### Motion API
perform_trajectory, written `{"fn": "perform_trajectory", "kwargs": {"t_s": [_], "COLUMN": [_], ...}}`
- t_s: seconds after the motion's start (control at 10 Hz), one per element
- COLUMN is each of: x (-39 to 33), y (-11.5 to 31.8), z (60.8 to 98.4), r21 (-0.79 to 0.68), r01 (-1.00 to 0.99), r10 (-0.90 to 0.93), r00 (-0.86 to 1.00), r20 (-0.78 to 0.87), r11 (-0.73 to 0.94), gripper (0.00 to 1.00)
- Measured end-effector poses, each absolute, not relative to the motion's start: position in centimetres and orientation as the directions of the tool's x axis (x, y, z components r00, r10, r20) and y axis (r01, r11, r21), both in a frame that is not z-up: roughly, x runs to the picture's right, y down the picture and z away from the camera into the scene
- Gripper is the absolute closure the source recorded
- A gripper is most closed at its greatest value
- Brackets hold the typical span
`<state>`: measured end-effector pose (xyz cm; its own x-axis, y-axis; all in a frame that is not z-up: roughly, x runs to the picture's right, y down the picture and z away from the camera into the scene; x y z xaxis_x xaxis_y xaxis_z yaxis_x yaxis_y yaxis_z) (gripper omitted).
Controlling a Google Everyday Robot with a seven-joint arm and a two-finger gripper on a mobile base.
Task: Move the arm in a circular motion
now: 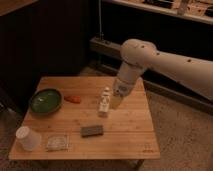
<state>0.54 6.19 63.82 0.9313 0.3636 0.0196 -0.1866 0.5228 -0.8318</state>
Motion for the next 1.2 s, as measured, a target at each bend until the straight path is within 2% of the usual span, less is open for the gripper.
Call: {"fn": "perform_trajectory", "kwargs": {"t_s": [0.3, 0.7, 1.2], "x": [-5.4, -9.0, -8.9], "y": [2.4, -1.7, -1.8], "z": [67.4, 71.8, 71.9], "r21": [-0.820, -0.788, -0.787], "r01": [-0.110, -0.099, -0.100], "r10": [0.303, 0.249, 0.248], "r00": [0.950, 0.966, 0.966], "r20": [0.080, 0.071, 0.069], "r11": [0.562, 0.608, 0.609], "gripper": [1.00, 1.00, 1.00]}}
